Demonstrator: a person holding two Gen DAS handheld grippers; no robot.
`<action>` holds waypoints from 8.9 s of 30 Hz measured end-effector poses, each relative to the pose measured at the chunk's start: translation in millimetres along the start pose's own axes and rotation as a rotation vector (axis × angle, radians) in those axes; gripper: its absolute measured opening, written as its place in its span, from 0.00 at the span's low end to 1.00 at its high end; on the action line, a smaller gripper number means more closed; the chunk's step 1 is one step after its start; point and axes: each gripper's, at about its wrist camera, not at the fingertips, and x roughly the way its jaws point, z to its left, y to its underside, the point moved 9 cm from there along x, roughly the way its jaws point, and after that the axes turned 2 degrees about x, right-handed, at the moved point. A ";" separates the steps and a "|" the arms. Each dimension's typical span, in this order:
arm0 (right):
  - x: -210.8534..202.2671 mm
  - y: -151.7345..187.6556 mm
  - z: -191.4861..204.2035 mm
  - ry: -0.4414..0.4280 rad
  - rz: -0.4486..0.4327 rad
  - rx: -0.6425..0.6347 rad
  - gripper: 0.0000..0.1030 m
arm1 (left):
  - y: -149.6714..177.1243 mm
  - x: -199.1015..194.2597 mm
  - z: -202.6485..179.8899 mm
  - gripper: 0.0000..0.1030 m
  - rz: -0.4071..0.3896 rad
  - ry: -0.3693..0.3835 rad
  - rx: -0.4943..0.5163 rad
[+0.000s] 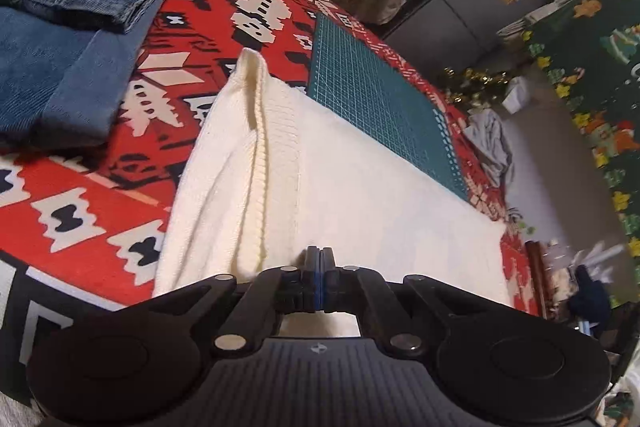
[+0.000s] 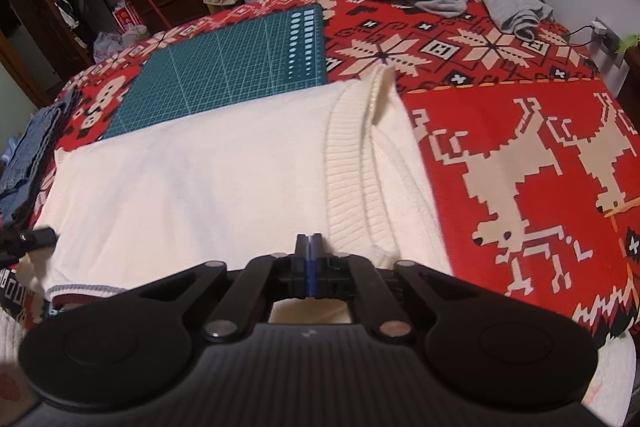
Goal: Fold clothes
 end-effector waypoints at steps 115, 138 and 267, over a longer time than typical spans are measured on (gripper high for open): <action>65.1 -182.3 -82.4 0.109 -0.199 0.170 0.39 | -162.2 41.5 9.9 0.30 -0.183 -0.283 0.217; 31.2 -32.5 29.8 -0.059 -0.113 -0.046 0.16 | -26.3 32.0 -36.7 0.09 -0.069 -0.086 0.315; -7.8 2.0 46.9 0.073 -0.322 -0.178 0.10 | 35.6 59.6 -96.9 0.04 -0.094 -0.021 0.471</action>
